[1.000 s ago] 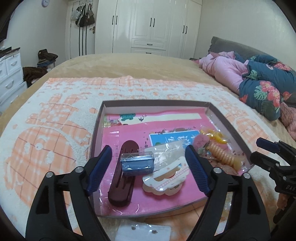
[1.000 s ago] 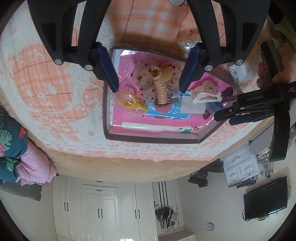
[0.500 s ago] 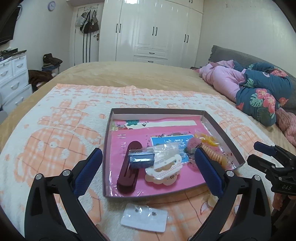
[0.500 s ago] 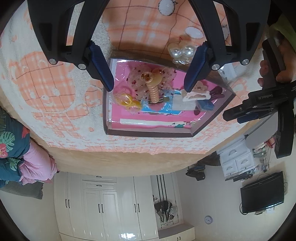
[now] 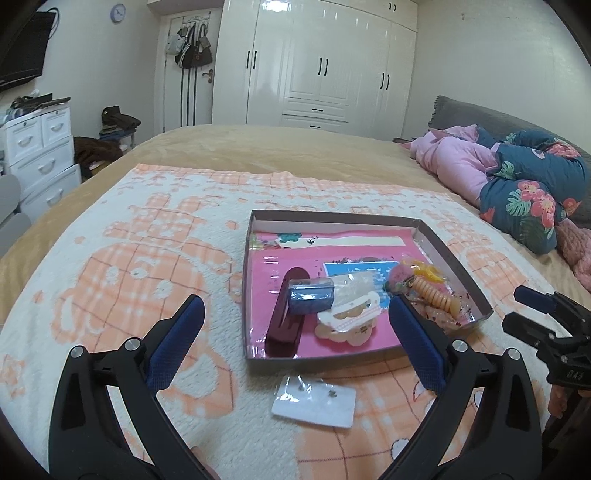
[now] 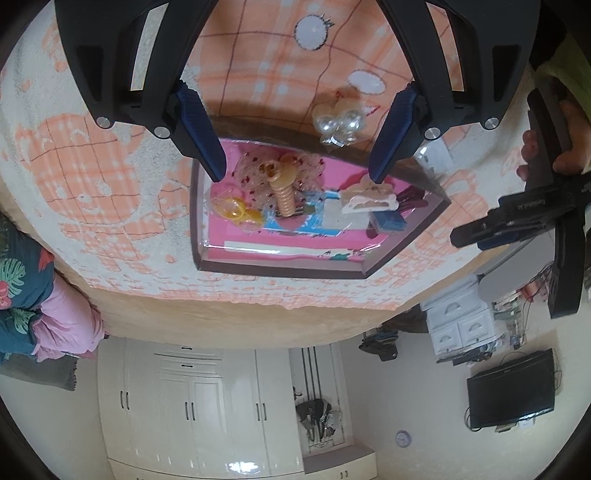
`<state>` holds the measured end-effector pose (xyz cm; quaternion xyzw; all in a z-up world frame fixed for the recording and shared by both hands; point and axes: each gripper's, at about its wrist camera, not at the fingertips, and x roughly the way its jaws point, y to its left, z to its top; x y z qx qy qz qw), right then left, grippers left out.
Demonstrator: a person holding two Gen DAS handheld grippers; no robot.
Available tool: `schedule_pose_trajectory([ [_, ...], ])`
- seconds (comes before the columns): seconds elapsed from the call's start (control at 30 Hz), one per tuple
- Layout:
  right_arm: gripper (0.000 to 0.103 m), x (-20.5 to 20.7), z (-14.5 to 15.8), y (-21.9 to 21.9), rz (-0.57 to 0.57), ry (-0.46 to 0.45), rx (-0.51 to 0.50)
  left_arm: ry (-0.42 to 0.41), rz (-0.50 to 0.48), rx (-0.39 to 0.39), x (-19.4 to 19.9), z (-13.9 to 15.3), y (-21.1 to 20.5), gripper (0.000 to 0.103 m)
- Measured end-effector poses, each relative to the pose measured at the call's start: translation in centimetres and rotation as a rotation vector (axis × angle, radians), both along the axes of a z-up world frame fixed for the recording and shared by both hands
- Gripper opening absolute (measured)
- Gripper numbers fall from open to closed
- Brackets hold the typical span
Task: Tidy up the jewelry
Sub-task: 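Move left tool toward white earring card while right tool approaches pearl earring bag, then grasp white earring card packet with left tool while right tool grasps pearl earring bag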
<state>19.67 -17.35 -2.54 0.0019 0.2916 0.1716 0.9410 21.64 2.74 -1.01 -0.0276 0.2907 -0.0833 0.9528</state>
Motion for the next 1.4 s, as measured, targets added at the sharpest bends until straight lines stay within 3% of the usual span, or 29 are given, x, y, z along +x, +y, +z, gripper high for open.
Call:
schedule_pose_trajectory([
  [0.4, 0.077, -0.5, -2.7, 3.1, 0.099, 0.087, -0.045, 0.088, -0.018, 0.052, -1.5, -2.2, 0.2, 0.091],
  [0.7, 0.077, 0.8, -5.2, 4.0, 0.107, 0.164, -0.081, 0.161, -0.068, 0.090, -2.3, -4.6, -0.7, 0.091],
  [1.0, 0.067, 2.6, -6.4, 3.9, 0.121, 0.241, -0.039, 0.227, -0.087, 0.125, -1.1, -7.1, -1.5, 0.091],
  [1.2, 0.044, 3.4, -7.0, 3.7, 0.121, 0.275, -0.008, 0.247, -0.088, 0.120, 0.0, -7.9, -1.7, 0.091],
  [1.33, 0.043, 3.3, -6.7, 3.5, 0.131, 0.270, 0.006, 0.252, -0.098, 0.115, 0.5, -8.1, -2.0, 0.091],
  [1.4, 0.043, 3.2, -6.6, 3.4, 0.131, 0.267, 0.012, 0.256, -0.108, 0.117, 0.7, -8.1, -2.2, 0.084],
])
